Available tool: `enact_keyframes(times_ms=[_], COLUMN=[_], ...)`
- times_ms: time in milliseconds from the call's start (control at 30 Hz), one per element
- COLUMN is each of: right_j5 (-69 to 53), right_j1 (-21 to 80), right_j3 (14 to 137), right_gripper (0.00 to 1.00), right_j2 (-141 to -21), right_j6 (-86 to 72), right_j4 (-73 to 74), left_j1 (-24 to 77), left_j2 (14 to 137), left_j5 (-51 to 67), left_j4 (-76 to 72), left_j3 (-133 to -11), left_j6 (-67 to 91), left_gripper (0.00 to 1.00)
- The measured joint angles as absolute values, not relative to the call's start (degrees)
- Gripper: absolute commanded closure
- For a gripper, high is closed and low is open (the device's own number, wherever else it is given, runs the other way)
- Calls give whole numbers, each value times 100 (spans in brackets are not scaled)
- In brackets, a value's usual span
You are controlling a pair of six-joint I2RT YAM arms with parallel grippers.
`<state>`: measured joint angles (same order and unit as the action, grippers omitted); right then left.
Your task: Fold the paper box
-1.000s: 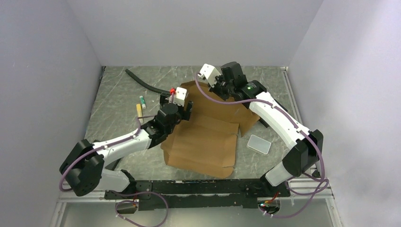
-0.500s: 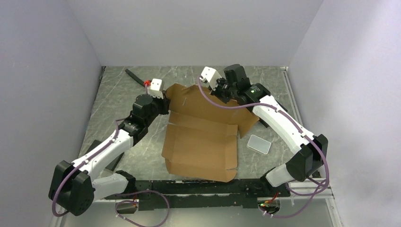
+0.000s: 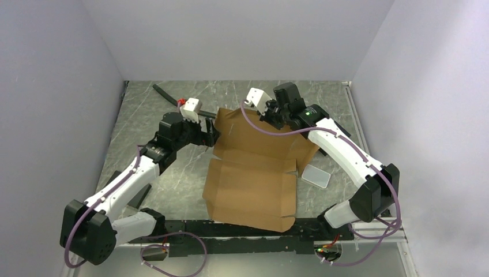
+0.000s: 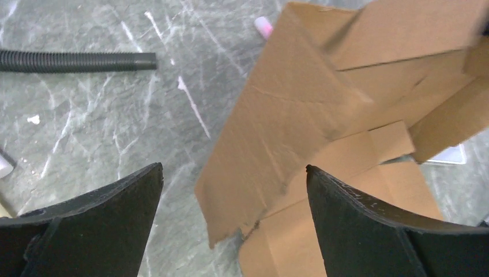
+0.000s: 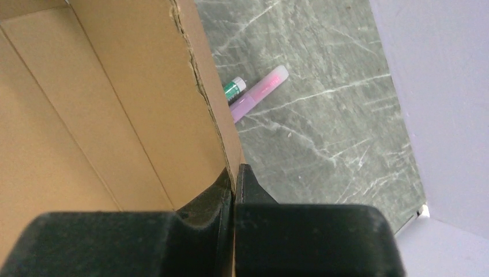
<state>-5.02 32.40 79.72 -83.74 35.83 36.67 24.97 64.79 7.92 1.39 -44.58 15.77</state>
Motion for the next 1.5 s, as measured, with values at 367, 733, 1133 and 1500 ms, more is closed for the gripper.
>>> enact_keyframes(times_ms=[367, 733, 1133, 1500], right_j5=[-349, -353, -473, -558], right_j1=[3262, 3273, 3273, 3286], right_j3=[7961, 7961, 7964, 7961], right_gripper=[100, 100, 100, 100], right_j2=[-8377, -8374, -8377, -8377], right_j6=[3599, 3594, 3559, 3496], right_j4=[3675, 3677, 3686, 3809], left_j1=[2298, 2193, 2359, 2735], left_j2=[6095, 7535, 8246, 8613], left_j5=[1584, 2689, 3944, 3795], left_j4=[482, 467, 355, 486], left_j3=[-5363, -6884, -6963, -6901], left_j6=[1500, 1446, 1835, 1929], left_gripper=[31, 88, 92, 69])
